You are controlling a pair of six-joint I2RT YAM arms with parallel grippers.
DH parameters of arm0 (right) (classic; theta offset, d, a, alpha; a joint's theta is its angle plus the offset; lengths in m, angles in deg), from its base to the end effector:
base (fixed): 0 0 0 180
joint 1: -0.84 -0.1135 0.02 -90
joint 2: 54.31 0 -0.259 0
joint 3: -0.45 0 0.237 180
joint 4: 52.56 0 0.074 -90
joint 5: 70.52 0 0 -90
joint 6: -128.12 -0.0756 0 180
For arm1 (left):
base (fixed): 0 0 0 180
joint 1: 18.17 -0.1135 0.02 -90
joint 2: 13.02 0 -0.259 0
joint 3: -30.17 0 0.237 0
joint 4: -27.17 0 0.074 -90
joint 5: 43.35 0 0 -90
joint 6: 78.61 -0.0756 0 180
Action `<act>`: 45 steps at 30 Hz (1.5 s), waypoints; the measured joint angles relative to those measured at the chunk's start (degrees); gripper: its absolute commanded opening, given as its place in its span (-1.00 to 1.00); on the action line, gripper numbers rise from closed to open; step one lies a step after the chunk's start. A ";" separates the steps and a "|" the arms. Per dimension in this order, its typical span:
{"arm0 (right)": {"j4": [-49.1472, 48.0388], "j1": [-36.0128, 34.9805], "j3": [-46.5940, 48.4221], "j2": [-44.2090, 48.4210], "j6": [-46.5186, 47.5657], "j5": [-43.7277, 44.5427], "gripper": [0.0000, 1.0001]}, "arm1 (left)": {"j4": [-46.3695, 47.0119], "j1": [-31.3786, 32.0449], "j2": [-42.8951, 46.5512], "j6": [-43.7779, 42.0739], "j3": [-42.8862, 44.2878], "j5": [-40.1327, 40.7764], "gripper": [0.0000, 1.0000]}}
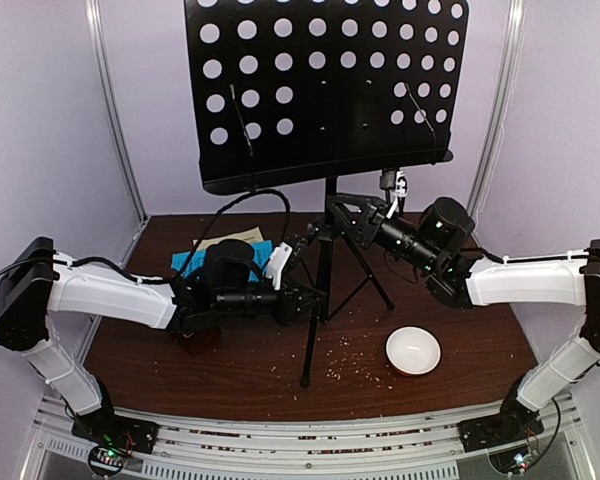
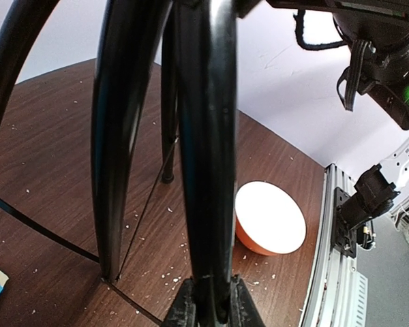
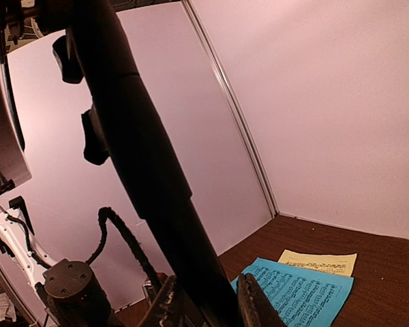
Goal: Pack up the instrument practice props
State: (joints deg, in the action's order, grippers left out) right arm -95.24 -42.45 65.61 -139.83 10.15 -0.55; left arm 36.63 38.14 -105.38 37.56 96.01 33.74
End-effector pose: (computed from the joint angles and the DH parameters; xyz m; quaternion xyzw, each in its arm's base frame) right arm 0.2415 0.2630 0.3443 -0.2163 0.5242 0.5552 0.6084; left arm 0.1989 -0.3288 0.2231 0.2723 0.7542 -0.4573 0.3845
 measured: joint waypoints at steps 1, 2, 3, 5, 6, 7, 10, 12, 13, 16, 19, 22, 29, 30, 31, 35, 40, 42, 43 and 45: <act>0.00 0.02 0.00 0.00 0.02 0.00 -0.89 | -0.24 0.04 0.04 -0.31 0.11 0.33 -1.00; 0.00 0.04 0.00 0.00 0.09 -0.02 -0.89 | -0.31 0.07 0.09 -0.68 0.17 0.66 -1.00; 0.00 0.07 0.00 0.00 0.17 -0.02 -0.89 | -0.42 0.07 0.11 -1.05 0.28 0.92 -1.00; 0.00 0.15 -0.02 0.00 0.24 -0.02 -0.89 | -1.36 0.11 0.22 -2.21 1.01 1.84 -1.00; 0.04 0.15 0.00 0.00 0.22 -0.04 -0.90 | -1.75 0.11 0.42 -3.21 1.49 2.69 -1.00; 0.11 0.15 0.00 0.00 0.22 -0.15 -0.90 | -1.88 0.09 0.48 -3.61 1.70 3.13 -1.00; 0.28 0.15 -0.02 0.00 0.20 -0.83 -0.91 | -2.54 0.13 0.85 -5.66 2.62 4.22 -1.00; 0.28 0.22 -0.02 0.02 0.22 -0.81 -0.91 | -2.95 0.17 0.87 -6.29 2.91 4.55 -1.00; 0.28 0.24 -0.02 0.02 0.26 -0.83 -0.92 | -3.30 0.17 0.87 -6.75 3.06 4.72 -1.00; 0.33 0.24 -0.02 0.02 0.42 -0.92 -0.91 | -4.68 0.20 0.87 -7.69 3.80 4.92 -1.00; 0.68 0.24 -0.02 0.17 0.61 -0.92 -0.71 | -4.98 0.20 0.87 -8.37 3.91 5.05 -1.00; 1.97 0.24 -0.09 0.90 0.94 -1.01 -0.36 | -4.72 0.20 0.87 -9.55 3.78 4.98 -1.00; 3.37 -0.74 -1.60 3.61 -0.02 -2.03 0.45 | 2.34 -0.09 2.05 -12.04 -1.14 3.17 -1.00; 3.26 -0.79 -1.90 3.96 0.11 -2.01 0.53 | 3.21 -0.11 2.16 -12.33 -1.68 2.67 -1.00; 3.21 -0.83 -2.29 4.28 0.20 -2.01 0.60 | 4.04 -0.13 2.19 -12.52 -2.12 2.34 -1.00; 3.08 -0.98 -3.91 4.76 0.98 -1.84 0.82 | 6.27 -0.35 2.19 -12.66 -3.19 1.25 -1.00; 6.23 -0.98 -5.22 4.79 2.49 -1.95 1.00 | 6.88 -0.42 2.16 -12.70 -3.45 0.48 -1.00; 7.23 -1.01 -5.66 4.72 2.86 -1.99 1.00 | 7.06 -0.46 2.14 -12.79 -3.52 0.20 -1.00; 7.69 -1.03 -5.79 4.63 3.06 -1.99 1.00 | 7.06 -0.46 2.14 -12.81 -3.52 0.07 -1.00; 8.28 -1.05 -5.90 4.17 3.45 -1.99 1.00 | 7.08 -0.50 2.14 -12.81 -3.52 -0.07 -1.00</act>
State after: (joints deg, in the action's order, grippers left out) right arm -86.95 -43.50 59.71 -135.65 13.61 -2.54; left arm 43.71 37.64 -103.24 24.75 92.49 33.68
